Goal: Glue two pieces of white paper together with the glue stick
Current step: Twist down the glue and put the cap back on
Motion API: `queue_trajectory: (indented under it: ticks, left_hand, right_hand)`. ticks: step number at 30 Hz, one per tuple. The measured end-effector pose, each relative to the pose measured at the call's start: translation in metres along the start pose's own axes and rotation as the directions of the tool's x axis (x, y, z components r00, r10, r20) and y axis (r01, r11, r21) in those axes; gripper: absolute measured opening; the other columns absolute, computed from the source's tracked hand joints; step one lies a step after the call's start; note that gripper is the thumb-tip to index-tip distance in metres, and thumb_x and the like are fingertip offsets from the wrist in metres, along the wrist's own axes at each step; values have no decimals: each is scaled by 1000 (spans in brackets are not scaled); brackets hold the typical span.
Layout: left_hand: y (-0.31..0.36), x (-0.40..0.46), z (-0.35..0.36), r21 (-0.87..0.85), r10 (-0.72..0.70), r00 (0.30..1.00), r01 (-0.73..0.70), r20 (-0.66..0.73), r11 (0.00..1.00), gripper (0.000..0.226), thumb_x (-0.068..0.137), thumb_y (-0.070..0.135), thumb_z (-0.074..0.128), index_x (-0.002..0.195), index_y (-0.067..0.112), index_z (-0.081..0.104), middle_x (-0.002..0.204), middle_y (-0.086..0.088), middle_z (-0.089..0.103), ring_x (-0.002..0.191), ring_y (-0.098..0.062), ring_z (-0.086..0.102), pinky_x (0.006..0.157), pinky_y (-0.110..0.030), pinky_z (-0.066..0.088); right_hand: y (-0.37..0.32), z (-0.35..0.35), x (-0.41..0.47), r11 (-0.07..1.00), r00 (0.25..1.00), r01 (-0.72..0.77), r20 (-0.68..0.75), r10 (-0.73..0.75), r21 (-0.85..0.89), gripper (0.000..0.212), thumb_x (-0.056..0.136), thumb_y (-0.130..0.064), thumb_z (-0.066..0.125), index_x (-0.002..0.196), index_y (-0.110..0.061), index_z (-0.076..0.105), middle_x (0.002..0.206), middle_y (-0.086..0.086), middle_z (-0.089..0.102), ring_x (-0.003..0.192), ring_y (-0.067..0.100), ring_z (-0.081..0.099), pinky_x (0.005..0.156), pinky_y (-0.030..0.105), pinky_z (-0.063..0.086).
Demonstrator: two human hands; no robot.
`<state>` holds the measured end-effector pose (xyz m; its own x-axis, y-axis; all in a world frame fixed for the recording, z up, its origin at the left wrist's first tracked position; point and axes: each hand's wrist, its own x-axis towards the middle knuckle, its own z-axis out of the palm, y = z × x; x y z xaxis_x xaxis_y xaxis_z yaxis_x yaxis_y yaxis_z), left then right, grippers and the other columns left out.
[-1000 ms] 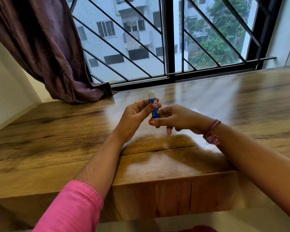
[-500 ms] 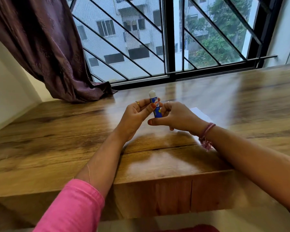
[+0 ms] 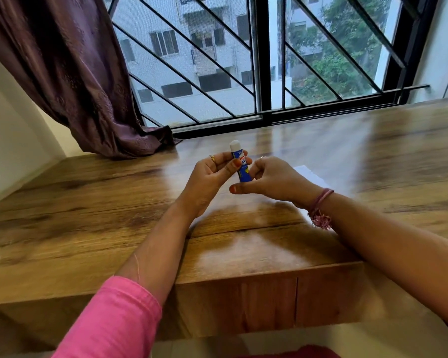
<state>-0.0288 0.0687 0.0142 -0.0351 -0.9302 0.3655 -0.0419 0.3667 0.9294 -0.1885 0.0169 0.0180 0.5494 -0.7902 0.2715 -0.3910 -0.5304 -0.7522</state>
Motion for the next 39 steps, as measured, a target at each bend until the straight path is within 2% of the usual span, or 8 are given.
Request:
queue_trajectory:
  ticks: [5,12,15,19,23,27,33,39]
  left_hand:
    - [1,-1,-4,-2,1,1000,-1,17,1000,30,89,16,56,118,9,60,114,-8,68,113,-21,62,97,-27,48]
    - [-2,1,-3,29,-1,1000,1,17,1000,25,93,10,54,117,7,61,112,-7,70,111,-19,64,92,-23,50]
    - [-3,1,-2,6,-4,1000,4,22,1000,28,92,14,55,118,7,61,113,-10,69,112,-23,63,95,-26,50]
    - [-1,0,-4,-4,-1,1000,1,25,1000,33,86,22,58,117,10,61,115,-10,68,113,-23,62,99,-30,48]
    - [-2,0,-4,30,3,999,-4,32,1000,31,90,18,56,119,9,60,113,-7,69,111,-19,64,95,-25,48]
    - [-4,2,-4,41,12,1000,-13,20,999,26,93,11,55,118,8,61,113,-7,69,110,-19,64,91,-22,49]
    - [-7,4,-2,46,12,1000,-12,6,999,28,92,11,57,119,6,60,113,-8,70,111,-19,64,94,-24,48]
    - [-6,2,-6,-20,2,1000,-2,29,1000,32,86,23,60,116,13,62,112,-4,71,113,-20,63,93,-24,50]
  right_hand:
    - [-1,-8,-1,986,958,-102,279,63,130,31,79,-39,70,99,-16,68,76,0,54,49,0,45,45,14,37]
    - [1,-4,-1,997,995,-48,86,43,53,36,66,-39,81,82,-7,74,72,17,64,65,17,52,63,32,46]
    - [-1,2,-2,1000,1000,8,-14,-8,-18,43,63,-44,81,73,-4,67,64,5,57,58,9,48,58,24,40]
    - [-5,-5,-4,997,986,-40,167,29,64,33,73,-39,76,92,-14,68,78,-2,61,57,4,51,49,15,40]
    - [-3,-9,-3,988,987,-67,157,44,142,15,73,-26,79,84,-18,73,53,-15,60,44,-4,47,42,9,37]
    - [-3,-4,-4,996,999,-43,21,41,78,27,63,-32,84,78,-11,75,80,10,72,75,21,64,70,33,51]
    - [-1,4,-2,987,994,-25,-110,7,-158,41,61,-46,82,68,-8,70,74,13,68,64,18,54,60,32,45]
    - [-4,-1,-3,992,981,-105,167,93,67,36,74,-37,76,97,-12,67,82,0,64,59,2,53,53,16,41]
